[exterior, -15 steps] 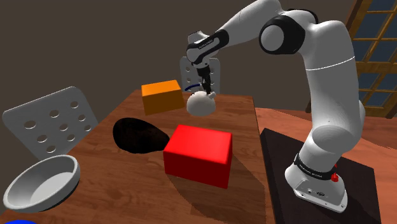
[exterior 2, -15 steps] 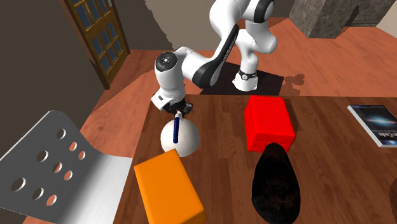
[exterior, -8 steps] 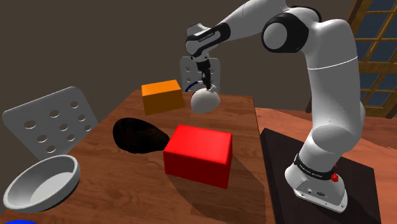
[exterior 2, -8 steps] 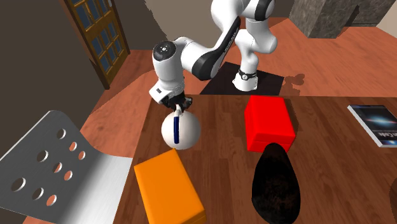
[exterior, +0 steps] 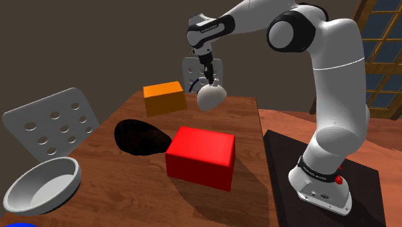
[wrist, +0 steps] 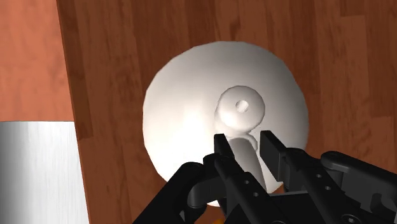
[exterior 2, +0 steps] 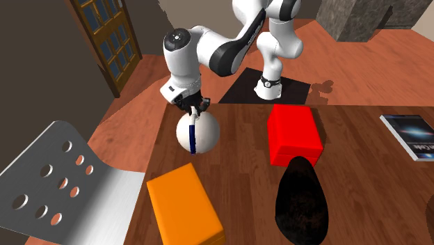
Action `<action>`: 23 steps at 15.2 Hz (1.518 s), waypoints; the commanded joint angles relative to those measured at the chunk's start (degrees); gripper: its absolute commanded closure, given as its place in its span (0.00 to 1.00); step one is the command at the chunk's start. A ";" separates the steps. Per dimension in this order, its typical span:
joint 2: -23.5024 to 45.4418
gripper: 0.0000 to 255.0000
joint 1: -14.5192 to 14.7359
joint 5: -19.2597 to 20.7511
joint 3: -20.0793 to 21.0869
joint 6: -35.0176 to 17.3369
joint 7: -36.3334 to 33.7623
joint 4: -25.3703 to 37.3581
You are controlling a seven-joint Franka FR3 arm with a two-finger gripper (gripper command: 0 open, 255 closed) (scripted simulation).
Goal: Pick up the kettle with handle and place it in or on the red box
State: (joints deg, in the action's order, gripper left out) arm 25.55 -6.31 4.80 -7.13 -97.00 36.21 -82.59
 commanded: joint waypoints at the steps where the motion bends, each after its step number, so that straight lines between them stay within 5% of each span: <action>1: -0.32 1.00 -0.05 0.02 -0.05 1.47 0.23 1.26; 23: 2.19 1.00 -0.49 -0.18 -0.30 19.76 2.29 22.16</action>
State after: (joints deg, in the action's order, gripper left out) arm 27.02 -6.66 4.67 -7.39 -78.55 38.26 -62.54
